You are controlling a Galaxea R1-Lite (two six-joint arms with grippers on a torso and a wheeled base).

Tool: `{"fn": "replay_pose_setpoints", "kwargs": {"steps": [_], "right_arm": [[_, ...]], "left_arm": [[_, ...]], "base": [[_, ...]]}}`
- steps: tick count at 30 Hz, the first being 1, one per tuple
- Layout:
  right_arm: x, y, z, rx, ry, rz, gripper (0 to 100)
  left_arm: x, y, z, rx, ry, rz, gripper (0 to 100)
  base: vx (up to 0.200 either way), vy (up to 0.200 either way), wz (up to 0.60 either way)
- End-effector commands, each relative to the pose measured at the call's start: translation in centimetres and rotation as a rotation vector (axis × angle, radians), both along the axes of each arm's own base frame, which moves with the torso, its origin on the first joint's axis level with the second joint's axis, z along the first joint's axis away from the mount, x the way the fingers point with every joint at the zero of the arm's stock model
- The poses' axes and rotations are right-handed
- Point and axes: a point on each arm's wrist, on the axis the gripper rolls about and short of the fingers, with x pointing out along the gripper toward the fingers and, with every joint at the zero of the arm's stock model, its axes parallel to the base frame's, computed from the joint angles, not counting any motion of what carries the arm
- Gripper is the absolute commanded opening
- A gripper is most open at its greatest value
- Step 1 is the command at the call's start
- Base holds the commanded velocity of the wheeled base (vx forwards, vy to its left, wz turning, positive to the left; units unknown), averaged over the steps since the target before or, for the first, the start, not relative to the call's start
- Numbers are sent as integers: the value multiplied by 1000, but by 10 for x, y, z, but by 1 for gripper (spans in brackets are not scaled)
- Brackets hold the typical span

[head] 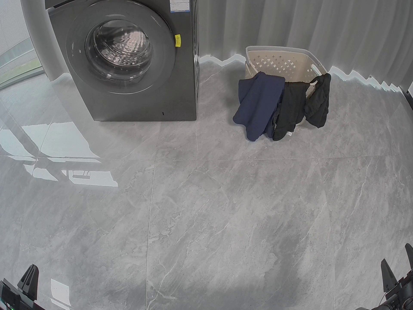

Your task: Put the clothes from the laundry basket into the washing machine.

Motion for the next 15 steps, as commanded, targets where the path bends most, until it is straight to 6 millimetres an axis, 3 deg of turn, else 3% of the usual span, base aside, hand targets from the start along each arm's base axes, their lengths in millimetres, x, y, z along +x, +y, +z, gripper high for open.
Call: {"fn": "replay_pose_setpoints", "kwargs": {"steps": [1,8,12,15], "right_arm": [[1,0,-5,0,7,0,100],[1,0,-5,1,7,0,100],[1,0,-5,-2,9,0,100],[1,0,-5,-2,7,0,100]], "left_arm": [[0,0,-5,2,4,0,0],[0,0,-5,-1,4,0,0],[0,0,-5,-4,4,1,0],[0,0,-5,-4,4,1,0]], "base": [[200,0,0],[200,0,0],[0,0,0],[0,0,-600]]}}
